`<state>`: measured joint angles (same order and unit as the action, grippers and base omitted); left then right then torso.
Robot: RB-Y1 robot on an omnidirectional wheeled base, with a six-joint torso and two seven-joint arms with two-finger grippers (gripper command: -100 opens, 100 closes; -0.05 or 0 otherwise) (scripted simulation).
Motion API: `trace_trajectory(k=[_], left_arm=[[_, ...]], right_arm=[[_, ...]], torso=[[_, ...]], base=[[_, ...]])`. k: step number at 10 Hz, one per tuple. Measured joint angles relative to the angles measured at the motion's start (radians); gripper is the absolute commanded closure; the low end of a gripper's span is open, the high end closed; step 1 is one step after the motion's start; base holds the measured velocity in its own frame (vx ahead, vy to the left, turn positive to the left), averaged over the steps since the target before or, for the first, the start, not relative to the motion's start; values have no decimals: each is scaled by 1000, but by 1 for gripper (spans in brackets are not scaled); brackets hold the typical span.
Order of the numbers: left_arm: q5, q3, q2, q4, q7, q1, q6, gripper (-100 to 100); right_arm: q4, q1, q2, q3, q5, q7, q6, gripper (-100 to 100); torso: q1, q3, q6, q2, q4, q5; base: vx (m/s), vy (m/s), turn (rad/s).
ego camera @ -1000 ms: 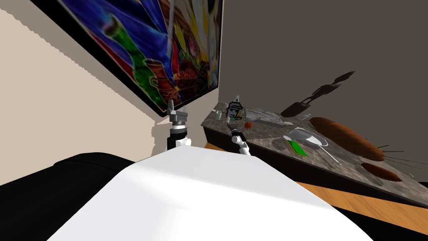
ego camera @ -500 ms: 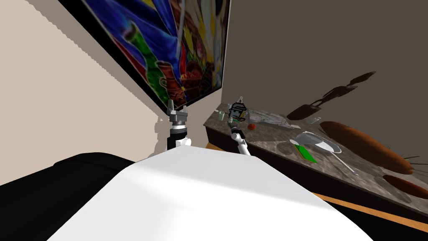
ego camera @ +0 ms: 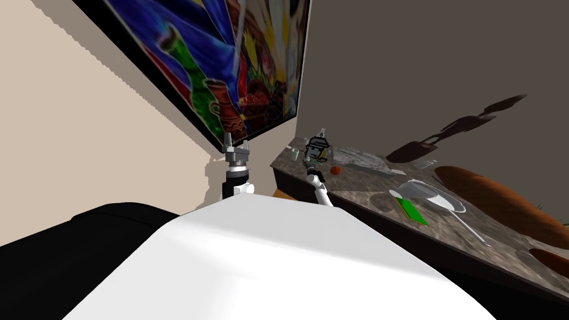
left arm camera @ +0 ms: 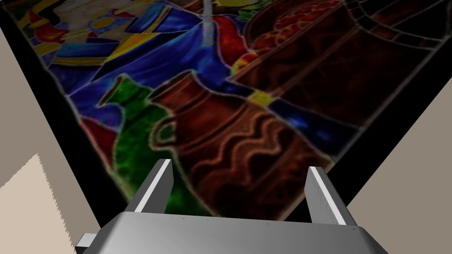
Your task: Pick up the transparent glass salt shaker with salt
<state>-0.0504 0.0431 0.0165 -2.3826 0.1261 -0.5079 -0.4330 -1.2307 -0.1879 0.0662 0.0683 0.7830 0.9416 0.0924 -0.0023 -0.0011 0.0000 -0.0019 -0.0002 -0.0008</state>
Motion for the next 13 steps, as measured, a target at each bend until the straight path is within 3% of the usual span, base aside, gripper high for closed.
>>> trace_trajectory(k=[1, 2, 4, 13], left_arm=[[0, 0, 0, 0, 0, 0, 0, 0], [0, 0, 0, 0, 0, 0, 0, 0], [0, 0, 0, 0, 0, 0, 0, 0], [0, 0, 0, 0, 0, 0, 0, 0]], right_arm=[[25, -10, 4, 3, 5, 1, 13, -100], [78, -51, 8, 5, 23, 1, 49, -100], [123, -87, -5, -24, 44, -25, 79, -100], [412, -278, -25, -68, 127, -79, 248, -100]], torso=[[1, 0, 0, -1, 0, 0], [0, 0, -1, -1, 0, 0], [-2, 1, 0, 2, 1, 0], [1, 0, 1, 0, 0, 0]], base=[[-38, -84, 221], [-54, -91, 178], [-69, -100, 183], [-50, -68, 142]])
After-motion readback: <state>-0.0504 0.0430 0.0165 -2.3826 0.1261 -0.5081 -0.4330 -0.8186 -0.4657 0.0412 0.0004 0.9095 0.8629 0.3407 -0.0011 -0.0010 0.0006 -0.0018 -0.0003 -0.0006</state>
